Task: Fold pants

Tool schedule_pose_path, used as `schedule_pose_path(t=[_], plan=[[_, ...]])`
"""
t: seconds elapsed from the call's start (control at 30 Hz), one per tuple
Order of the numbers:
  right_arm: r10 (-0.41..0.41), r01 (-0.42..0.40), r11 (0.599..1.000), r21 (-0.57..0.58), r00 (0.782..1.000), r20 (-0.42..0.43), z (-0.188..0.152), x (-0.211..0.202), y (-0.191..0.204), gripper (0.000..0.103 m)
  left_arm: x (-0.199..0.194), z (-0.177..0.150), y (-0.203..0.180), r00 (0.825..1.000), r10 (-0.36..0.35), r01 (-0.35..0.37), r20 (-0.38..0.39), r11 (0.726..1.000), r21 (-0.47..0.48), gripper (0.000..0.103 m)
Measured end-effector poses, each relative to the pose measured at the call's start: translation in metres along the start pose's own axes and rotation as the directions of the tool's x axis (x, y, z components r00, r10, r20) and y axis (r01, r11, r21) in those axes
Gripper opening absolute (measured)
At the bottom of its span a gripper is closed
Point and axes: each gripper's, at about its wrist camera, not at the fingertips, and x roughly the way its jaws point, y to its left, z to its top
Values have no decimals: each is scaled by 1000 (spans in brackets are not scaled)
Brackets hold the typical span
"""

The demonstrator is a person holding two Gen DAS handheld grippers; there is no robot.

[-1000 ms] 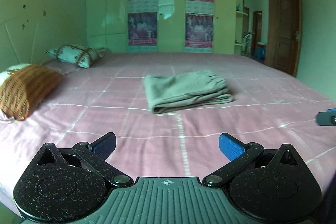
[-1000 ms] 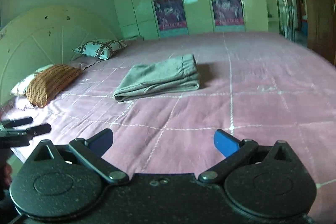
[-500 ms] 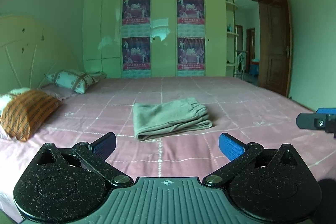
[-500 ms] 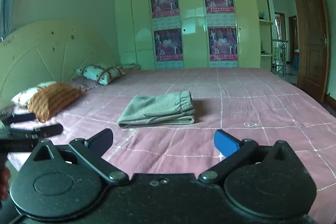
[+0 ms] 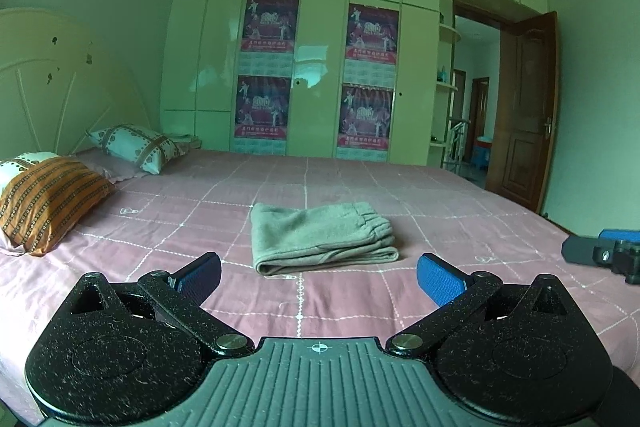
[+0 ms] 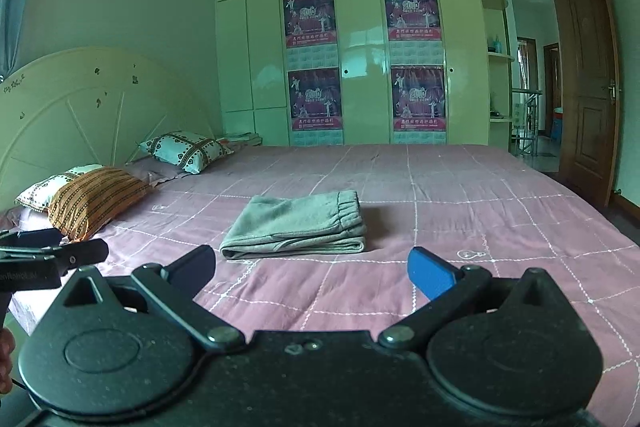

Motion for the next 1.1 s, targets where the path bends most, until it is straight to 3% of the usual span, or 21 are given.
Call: schedule_pose_path(t=[1.1], plan=[[-1,1,1000,20,1000,8,2,-3,-8,97,0,-1,-15,1000,-23,23,2,999,31,103]])
